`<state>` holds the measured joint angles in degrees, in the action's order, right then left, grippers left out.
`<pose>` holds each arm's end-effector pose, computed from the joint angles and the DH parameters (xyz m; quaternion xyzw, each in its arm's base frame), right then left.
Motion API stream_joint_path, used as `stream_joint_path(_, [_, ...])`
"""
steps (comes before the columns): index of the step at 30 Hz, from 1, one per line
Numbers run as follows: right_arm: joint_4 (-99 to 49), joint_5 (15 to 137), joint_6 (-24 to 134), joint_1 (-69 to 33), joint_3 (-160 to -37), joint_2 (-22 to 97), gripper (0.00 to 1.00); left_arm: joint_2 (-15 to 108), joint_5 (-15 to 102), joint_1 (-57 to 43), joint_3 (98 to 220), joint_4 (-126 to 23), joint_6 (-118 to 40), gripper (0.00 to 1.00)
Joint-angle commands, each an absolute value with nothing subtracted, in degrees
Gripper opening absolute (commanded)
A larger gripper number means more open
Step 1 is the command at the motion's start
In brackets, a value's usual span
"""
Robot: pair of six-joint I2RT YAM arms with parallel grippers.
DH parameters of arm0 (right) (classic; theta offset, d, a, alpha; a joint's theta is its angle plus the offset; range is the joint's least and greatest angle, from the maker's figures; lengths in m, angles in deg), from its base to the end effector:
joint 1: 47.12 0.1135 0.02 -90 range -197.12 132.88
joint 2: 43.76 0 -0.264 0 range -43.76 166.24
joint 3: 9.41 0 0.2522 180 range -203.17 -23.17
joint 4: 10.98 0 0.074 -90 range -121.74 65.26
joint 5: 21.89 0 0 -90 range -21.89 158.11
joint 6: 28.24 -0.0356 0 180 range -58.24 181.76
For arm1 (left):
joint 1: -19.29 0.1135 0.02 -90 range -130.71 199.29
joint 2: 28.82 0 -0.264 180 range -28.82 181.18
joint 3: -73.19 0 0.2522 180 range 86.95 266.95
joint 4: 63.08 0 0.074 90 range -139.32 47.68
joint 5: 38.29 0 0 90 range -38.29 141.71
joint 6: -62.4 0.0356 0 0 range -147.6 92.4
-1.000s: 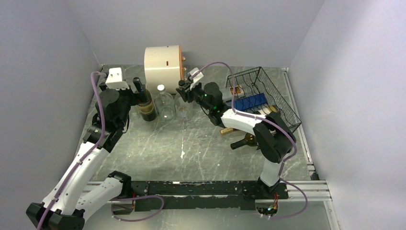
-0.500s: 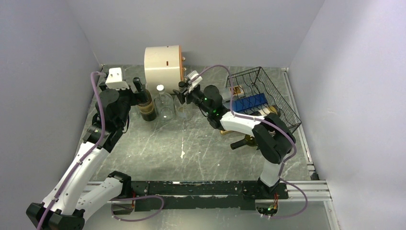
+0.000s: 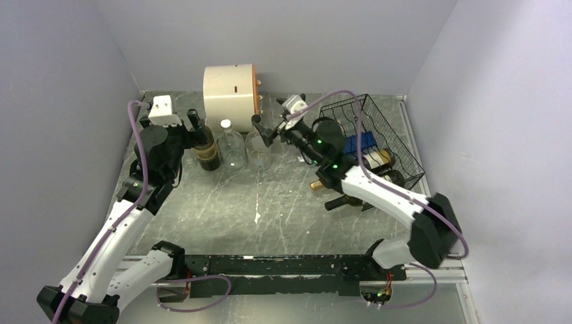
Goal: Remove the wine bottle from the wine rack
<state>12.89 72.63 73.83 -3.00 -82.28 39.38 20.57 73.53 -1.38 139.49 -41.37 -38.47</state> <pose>0.2443 0.2408 0.3564 -0.3183 0.5305 0.2402 0.7480 0.1882 -0.0569 0.3783 -0.0659 0.7311 -0.0466 0.6775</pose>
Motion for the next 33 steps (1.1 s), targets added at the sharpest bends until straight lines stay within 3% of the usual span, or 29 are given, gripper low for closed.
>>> stream_joint_path(1, [-3.5, 73.1, 83.7, -2.8, -78.5, 29.3, 1.0, 20.0, 73.9, -1.0, 139.6, -42.8, -38.5, 0.93])
stream_joint_path(6, [-28.7, 68.6, 94.7, -2.8, -80.2, 21.1, 1.0, 19.9, 73.7, -1.0, 139.6, -42.8, -38.6, 0.93])
stream_joint_path(11, [-58.7, 71.5, 103.9, -2.7, -87.8, 20.1, 1.0, 20.0, 72.9, -1.0, 139.8, -42.8, -38.8, 0.93])
stream_joint_path(14, [-68.9, 70.3, 105.7, -2.7, -88.7, 19.6, 1.0, 20.2, 72.3, -1.0, 139.9, -42.7, -39.1, 0.93])
stream_joint_path(22, [-80.0, 62.8, 111.3, -2.7, -76.9, 14.0, 1.0, 20.6, 70.3, -1.0, 140.2, -42.4, -39.9, 0.93])
stream_joint_path(33, [-77.0, 58.5, 117.1, -2.9, -66.7, 19.7, 0.98, 18.4, 71.2, -1.0, 140.4, -42.3, -39.6, 0.93])
